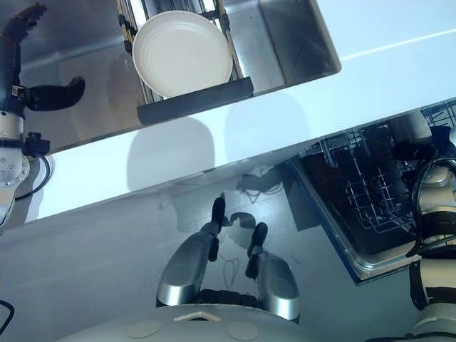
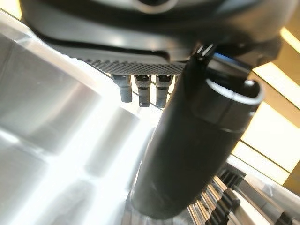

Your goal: Pick up plates and place into dishwasher.

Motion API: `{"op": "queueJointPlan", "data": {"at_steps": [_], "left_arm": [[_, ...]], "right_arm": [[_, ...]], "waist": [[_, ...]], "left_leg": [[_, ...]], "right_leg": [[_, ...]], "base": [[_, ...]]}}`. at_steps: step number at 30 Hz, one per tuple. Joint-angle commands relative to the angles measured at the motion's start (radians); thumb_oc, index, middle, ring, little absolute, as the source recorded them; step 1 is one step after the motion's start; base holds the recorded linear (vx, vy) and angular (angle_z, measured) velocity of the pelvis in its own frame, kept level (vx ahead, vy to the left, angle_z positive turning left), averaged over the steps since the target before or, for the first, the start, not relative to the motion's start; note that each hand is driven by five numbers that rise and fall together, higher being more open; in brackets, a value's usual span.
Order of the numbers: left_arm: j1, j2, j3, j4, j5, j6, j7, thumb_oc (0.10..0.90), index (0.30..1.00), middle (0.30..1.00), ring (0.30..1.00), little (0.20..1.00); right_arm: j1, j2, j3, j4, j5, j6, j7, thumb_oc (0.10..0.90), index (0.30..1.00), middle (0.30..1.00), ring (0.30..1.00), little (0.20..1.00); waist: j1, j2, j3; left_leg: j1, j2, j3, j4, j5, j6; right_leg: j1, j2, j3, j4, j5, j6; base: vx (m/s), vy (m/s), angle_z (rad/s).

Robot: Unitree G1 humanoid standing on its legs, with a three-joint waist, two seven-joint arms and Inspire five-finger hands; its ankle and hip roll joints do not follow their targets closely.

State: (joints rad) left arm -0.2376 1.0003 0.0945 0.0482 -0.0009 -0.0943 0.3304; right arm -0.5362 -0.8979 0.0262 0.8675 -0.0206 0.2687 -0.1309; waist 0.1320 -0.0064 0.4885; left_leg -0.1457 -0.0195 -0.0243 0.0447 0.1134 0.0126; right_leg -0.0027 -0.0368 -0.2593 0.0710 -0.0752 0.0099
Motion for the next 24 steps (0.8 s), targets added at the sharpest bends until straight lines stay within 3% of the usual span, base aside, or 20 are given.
{"op": "queueJointPlan", "data": {"at_steps": [1,4,5,6,11,16,24], "left_arm": [[0.009,0.023,0.065,-0.015,-0.013,-0.09,0.04,0.8,0.9,0.9,0.9,0.9],[0.004,0.025,0.063,-0.017,-0.015,-0.095,0.024,0.8,0.9,0.9,0.9,0.9],[0.0,0.029,0.061,-0.018,-0.02,-0.095,0.018,0.8,0.9,0.9,0.9,0.9],[-0.001,0.031,0.058,-0.018,-0.021,-0.097,0.014,0.8,0.9,0.9,0.9,0.9],[0.009,0.031,0.057,-0.018,-0.036,-0.109,-0.002,0.8,0.9,0.9,0.9,0.9],[0.068,0.0,0.082,-0.021,-0.014,-0.129,0.008,0.8,0.9,0.9,0.9,0.9],[0.137,-0.069,0.129,-0.059,0.02,-0.102,-0.002,0.8,0.9,0.9,0.9,0.9]], "right_arm": [[0.061,-0.109,0.09,0.155,-0.008,0.116,0.137,0.1,0.3,0.3,0.3,0.2],[0.062,-0.099,0.1,0.24,-0.023,0.112,0.21,0.1,0.3,0.3,0.3,0.2],[0.063,-0.097,0.103,0.255,-0.026,0.108,0.222,0.248,0.427,0.427,0.427,0.348],[0.063,-0.095,0.104,0.268,-0.026,0.092,0.221,0.8,0.9,0.9,0.9,0.9],[0.053,-0.096,0.109,0.212,0.012,0.015,0.165,0.8,0.9,0.9,0.9,0.9],[0.11,-0.1,0.054,-0.105,0.079,0.013,0.013,0.8,0.9,0.9,0.9,0.9],[0.273,-0.05,-0.125,-0.471,-0.036,-0.031,-0.081,0.8,0.9,0.9,0.9,0.9]], "waist": [[0.01,0.017,-0.046],[0.017,0.014,-0.045],[0.018,0.014,-0.046],[0.019,0.013,-0.048],[0.015,0.008,-0.062],[-0.014,-0.004,-0.086],[-0.065,-0.017,-0.138]], "left_leg": [[-0.076,-0.004,0.026,0.12,-0.094,-0.068],[-0.067,-0.004,0.025,0.117,-0.094,-0.066],[-0.063,-0.005,0.023,0.116,-0.094,-0.065],[-0.059,-0.006,0.022,0.114,-0.094,-0.065],[-0.029,-0.011,0.023,0.1,-0.098,-0.059],[0.015,-0.014,0.033,0.073,-0.107,-0.053],[0.085,-0.023,0.053,0.036,-0.127,-0.034]], "right_leg": [[-0.088,0.027,0.0,0.12,-0.045,0.002],[-0.077,0.026,-0.001,0.113,-0.043,0.002],[-0.073,0.025,0.0,0.111,-0.042,0.002],[-0.068,0.025,0.001,0.107,-0.04,0.002],[-0.047,0.024,0.007,0.091,-0.033,0.007],[-0.02,0.026,0.024,0.068,-0.024,0.015],[0.012,0.032,0.059,0.049,-0.016,0.03]], "base": [[0.03,-0.007,0.03],[0.0,0.0,0.0],[0.0,0.0,0.0],[0.0,0.0,0.0],[0.0,0.008,-0.01],[0.0,0.056,-0.08],[0.0,0.066,-0.16]]}}
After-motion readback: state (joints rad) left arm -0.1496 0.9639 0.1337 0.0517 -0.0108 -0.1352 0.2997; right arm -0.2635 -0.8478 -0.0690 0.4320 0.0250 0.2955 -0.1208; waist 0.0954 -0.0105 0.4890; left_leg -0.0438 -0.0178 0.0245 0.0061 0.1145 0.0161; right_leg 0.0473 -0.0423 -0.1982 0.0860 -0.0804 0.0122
